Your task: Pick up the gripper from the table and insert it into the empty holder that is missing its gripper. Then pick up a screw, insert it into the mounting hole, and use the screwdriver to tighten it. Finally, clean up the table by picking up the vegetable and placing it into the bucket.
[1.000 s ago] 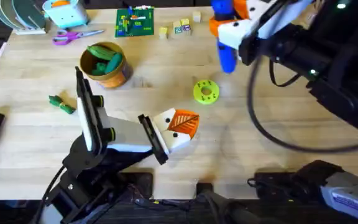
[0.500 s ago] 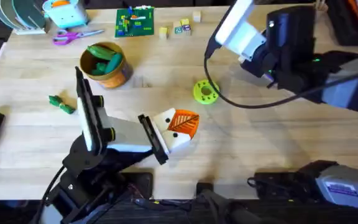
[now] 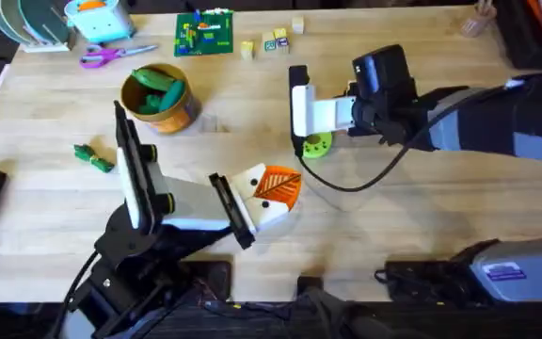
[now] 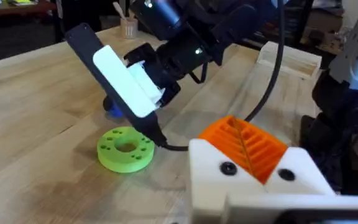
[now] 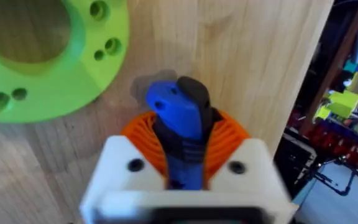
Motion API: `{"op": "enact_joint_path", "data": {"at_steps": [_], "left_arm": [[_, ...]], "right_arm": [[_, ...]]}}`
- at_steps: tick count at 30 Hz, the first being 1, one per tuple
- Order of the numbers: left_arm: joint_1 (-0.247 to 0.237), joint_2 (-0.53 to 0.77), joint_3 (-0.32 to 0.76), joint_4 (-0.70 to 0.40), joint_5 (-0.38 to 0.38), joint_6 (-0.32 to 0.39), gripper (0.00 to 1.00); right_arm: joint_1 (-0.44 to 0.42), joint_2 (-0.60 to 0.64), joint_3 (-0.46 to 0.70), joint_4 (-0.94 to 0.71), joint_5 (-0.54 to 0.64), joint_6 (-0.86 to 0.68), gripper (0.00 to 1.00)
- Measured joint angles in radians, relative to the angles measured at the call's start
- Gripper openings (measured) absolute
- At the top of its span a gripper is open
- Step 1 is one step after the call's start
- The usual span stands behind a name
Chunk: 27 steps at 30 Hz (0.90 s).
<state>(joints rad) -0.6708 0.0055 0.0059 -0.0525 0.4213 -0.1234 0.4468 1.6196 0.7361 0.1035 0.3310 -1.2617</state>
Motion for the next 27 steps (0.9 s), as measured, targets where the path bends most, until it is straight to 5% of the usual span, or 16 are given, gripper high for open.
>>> {"op": "enact_joint_path", "data": {"at_steps": [5, 6, 14, 27], "left_arm": [[0.0, 0.0, 0.0, 0.0, 0.0, 0.0, 0.012], [0.0, 0.0, 0.0, 0.0, 0.0, 0.0, 0.012], [0.0, 0.0, 0.0, 0.0, 0.0, 0.0, 0.012], [0.0, 0.0, 0.0, 0.0, 0.0, 0.0, 0.012]], "right_arm": [[0.002, -0.002, 0.021, 0.031, 0.008, -0.03, 0.943], [0.0, -0.004, 0.027, 0.03, 0.008, -0.028, 0.978], [0.0, -0.004, 0.028, 0.02, 0.061, 0.118, 0.992], [0.0, -0.155, 0.014, -0.051, 0.156, 0.651, 0.992]]}}
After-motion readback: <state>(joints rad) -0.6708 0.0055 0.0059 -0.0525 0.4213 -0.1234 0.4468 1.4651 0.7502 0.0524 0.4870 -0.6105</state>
